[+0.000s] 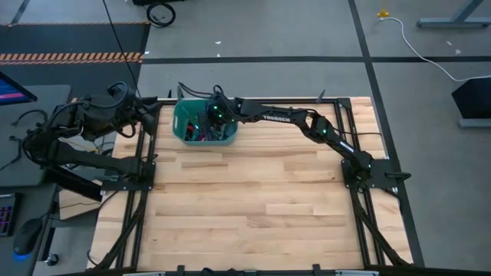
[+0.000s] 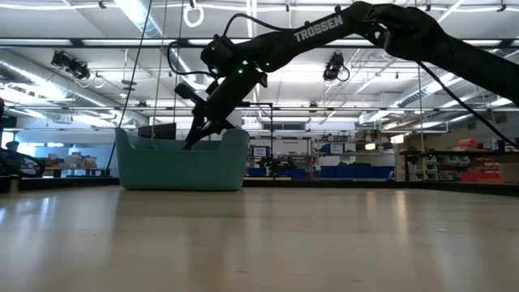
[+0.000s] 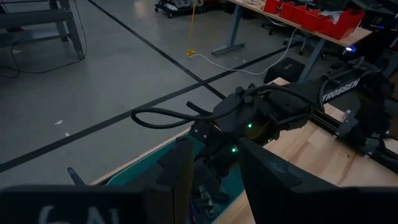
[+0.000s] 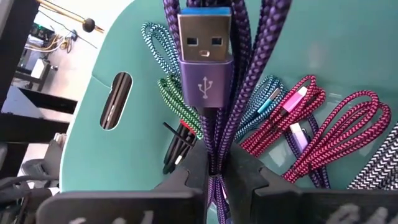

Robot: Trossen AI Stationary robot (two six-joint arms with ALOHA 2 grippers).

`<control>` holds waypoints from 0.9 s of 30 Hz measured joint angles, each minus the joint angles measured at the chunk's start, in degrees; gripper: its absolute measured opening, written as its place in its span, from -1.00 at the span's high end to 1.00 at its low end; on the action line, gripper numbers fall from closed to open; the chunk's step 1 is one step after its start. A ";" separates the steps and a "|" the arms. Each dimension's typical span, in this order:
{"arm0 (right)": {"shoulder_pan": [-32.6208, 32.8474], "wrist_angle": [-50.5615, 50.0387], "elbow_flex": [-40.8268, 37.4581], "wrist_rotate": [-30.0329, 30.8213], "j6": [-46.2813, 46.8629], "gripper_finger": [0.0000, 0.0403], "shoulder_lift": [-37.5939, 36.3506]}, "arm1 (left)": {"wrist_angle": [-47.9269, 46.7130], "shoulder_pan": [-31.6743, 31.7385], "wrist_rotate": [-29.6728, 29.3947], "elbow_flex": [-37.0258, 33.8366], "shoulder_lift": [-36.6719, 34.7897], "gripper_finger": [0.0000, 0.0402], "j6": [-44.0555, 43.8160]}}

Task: Pick and place USB-C Cables
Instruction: Put the purple USB charger cable into the green bin

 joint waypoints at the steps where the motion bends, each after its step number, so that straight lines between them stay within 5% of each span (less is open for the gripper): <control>1: -0.02 0.03 0.00 -0.01 0.18 0.82 0.00 | 0.00 0.00 0.00 0.00 -0.01 0.34 0.02; 18: -0.63 -3.28 -0.02 -0.07 1.26 0.45 -0.28 | 0.02 -0.02 0.20 0.00 0.01 0.34 -0.12; 27: -0.55 -5.32 -0.04 2.38 -9.76 0.14 -4.82 | -0.04 0.01 0.20 0.00 -0.01 0.34 -0.09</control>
